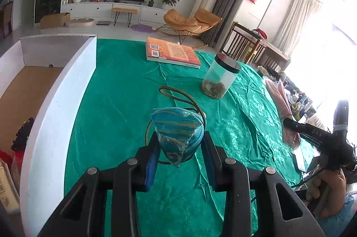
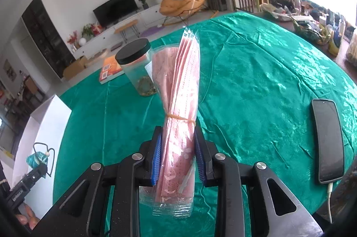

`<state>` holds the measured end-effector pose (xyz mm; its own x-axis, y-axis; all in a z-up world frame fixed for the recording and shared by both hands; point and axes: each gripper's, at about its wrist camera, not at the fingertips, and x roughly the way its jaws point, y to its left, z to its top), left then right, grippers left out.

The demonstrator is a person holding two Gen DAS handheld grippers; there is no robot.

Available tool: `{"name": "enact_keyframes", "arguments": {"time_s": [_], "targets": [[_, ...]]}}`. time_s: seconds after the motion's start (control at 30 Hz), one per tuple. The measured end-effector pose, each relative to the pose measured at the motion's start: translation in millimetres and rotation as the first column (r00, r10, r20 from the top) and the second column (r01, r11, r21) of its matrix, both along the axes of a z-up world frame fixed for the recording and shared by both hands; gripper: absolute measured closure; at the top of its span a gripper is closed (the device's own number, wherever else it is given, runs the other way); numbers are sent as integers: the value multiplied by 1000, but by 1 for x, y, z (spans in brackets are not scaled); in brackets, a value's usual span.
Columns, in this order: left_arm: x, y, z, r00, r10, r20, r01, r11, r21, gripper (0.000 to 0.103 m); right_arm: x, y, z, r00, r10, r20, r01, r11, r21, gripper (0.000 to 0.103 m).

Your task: Organize soft objects

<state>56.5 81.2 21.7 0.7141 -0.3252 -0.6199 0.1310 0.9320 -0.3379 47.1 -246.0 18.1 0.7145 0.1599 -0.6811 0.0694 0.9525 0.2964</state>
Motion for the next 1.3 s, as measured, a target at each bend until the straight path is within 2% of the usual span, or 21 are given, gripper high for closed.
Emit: {"name": "enact_keyframes", "arguments": {"time_s": [0.1, 0.23, 0.33, 0.43, 0.5, 0.53, 0.57, 0.6, 0.63, 0.67, 0.73, 0.83, 0.87, 1.0, 1.03, 1.1, 1.3], "targets": [[-18, 31, 27, 998, 36, 52, -36, 999, -1, 67, -6, 23, 20, 997, 73, 19, -73, 997, 10, 74], [-45, 94, 50, 986, 140, 94, -145, 988, 49, 67, -17, 91, 53, 970, 234, 63, -234, 972, -5, 74], [-63, 143, 53, 965, 248, 90, -257, 960, 114, 67, -24, 164, 76, 915, 392, 94, -396, 918, 29, 74], [-80, 187, 45, 927, 368, 68, -374, 909, 185, 66, -31, 246, 94, 825, 554, 109, -562, 825, 64, 74], [-89, 211, 36, 891, 451, 50, -450, 863, 231, 51, -38, 299, 98, 759, 642, 107, -650, 757, 71, 74], [-93, 219, 31, 875, 482, 45, -478, 844, 242, 26, -40, 322, 98, 730, 676, 102, -683, 726, 74, 73], [-98, 226, 27, 858, 512, 48, -507, 827, 244, 4, -42, 346, 94, 699, 709, 94, -715, 694, 80, 66], [-105, 230, 23, 840, 539, 62, -536, 809, 241, 0, -43, 367, 89, 665, 742, 82, -746, 660, 84, 62], [-109, 232, 22, 828, 556, 76, -556, 794, 244, 0, -43, 386, 81, 632, 773, 59, -775, 626, 90, 40], [-112, 232, 19, 824, 561, 80, -560, 786, 263, 0, -42, 402, 70, 605, 796, 28, -793, 600, 105, 30], [-113, 231, 14, 827, 555, 86, -553, 778, 299, 0, -41, 414, 53, 598, 802, -8, -795, 594, 120, 31], [-112, 223, 7, 814, 574, 92, -566, 747, 349, 0, -41, 410, 38, 610, 792, -26, -789, 610, 77, 31], [-110, 220, 5, 803, 589, 91, -576, 729, 369, 0, -41, 406, 37, 616, 788, -27, -786, 616, 54, 31], [-102, 204, 0, 738, 666, 103, -626, 621, 472, 0, -46, 396, 37, 643, 765, -22, -764, 641, -74, 31], [-102, 200, 0, 729, 676, 109, -630, 600, 493, 0, -46, 395, 37, 647, 762, -24, -760, 643, -99, 31], [-104, 194, 1, 726, 677, 123, -632, 585, 509, 0, -48, 395, 36, 651, 758, -34, -755, 643, -133, 31], [-110, 195, 6, 727, 673, 139, -634, 580, 512, 0, -48, 395, 38, 662, 749, -45, -745, 649, -155, 31]]}}
